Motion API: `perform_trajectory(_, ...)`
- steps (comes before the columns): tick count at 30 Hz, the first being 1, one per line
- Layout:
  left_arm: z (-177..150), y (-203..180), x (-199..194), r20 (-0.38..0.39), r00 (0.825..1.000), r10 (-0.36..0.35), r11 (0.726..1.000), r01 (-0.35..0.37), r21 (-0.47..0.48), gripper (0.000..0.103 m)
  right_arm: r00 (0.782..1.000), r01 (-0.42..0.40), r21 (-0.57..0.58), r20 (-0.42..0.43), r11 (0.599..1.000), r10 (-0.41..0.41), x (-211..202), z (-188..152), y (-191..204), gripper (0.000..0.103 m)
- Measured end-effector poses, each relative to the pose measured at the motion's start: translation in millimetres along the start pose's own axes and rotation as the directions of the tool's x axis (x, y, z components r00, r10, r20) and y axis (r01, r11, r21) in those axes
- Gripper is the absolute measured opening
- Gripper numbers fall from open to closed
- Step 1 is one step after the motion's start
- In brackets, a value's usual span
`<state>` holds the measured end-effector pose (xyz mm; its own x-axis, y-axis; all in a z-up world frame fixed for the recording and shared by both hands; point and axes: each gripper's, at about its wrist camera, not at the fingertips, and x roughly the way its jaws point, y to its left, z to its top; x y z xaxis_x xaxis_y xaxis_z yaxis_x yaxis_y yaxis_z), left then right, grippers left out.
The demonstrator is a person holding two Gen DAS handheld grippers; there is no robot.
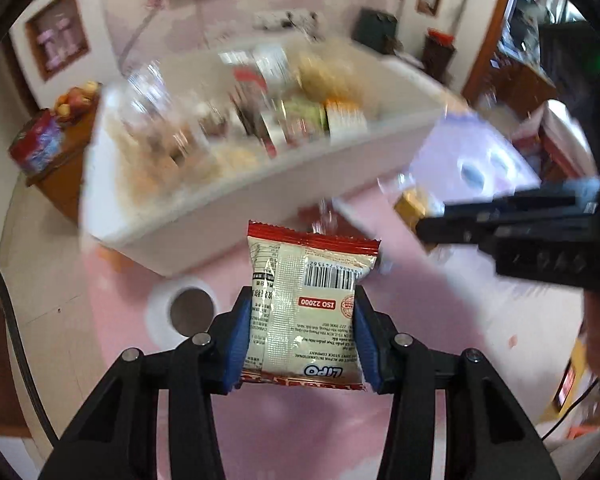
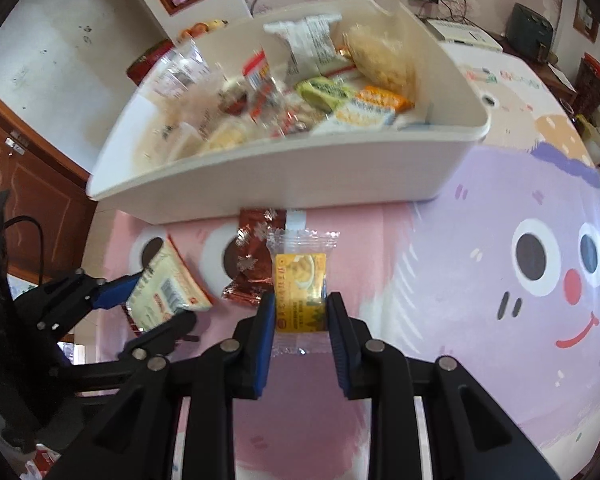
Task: Organize snacks
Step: 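Lift both snacks and carry them over the white tray, then open both grippers to drop the snacks into the tray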
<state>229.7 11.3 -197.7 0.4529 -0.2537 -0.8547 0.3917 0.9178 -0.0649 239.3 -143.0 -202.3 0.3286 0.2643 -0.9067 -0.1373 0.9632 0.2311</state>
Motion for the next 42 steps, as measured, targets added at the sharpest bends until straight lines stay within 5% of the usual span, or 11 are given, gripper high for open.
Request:
perform_trajectory(8,64.4,4.2,-86.0,0.169,0.981,0.09,0.991,-0.072,-0.11,0.045,0.993,-0.041,-0.057,0.109,0.998,0.047,-70.9,24.2,6.3,0.026)
perform_trajectory(15,124.7,11.6,-124.0,0.225,0.96,0.167,0.975,-0.127,-0.183,0.045,0.969,-0.042,-0.107,0.238,0.993,0.066,-130.6,65.8,17.7,0.026)
perform_trajectory(25,197.3,40.0,-122.5,0.22,0.948,0.23,0.954,-0.174,-0.246,0.046,0.917,0.025,-0.121,0.399,0.992,0.026,-172.9,144.2,23.7,0.026)
perform_trajectory(32,220.7,60.8,-90.7,0.17,0.947,0.274,0.934,-0.22,-0.282,0.046,0.921,0.038,-0.098,0.389,0.994,0.003,-156.4,182.4,20.7,0.026)
perform_trajectory(34,220.2,65.0,-79.5,0.147,0.947,0.286,0.928,-0.235,-0.289,0.05,0.926,0.044,-0.092,0.378,0.995,-0.006,-148.5,188.4,21.2,0.027)
perform_trajectory(38,220.0,74.9,-59.5,0.114,0.943,0.312,0.915,-0.266,-0.304,0.088,0.933,0.063,-0.082,0.357,0.995,-0.03,-131.4,194.8,19.9,0.028)
perform_trajectory(42,214.5,82.4,-50.9,0.094,0.943,0.319,0.91,-0.277,-0.31,0.089,0.947,0.06,-0.048,0.317,0.997,-0.042,-116.2,195.7,12.1,0.035)
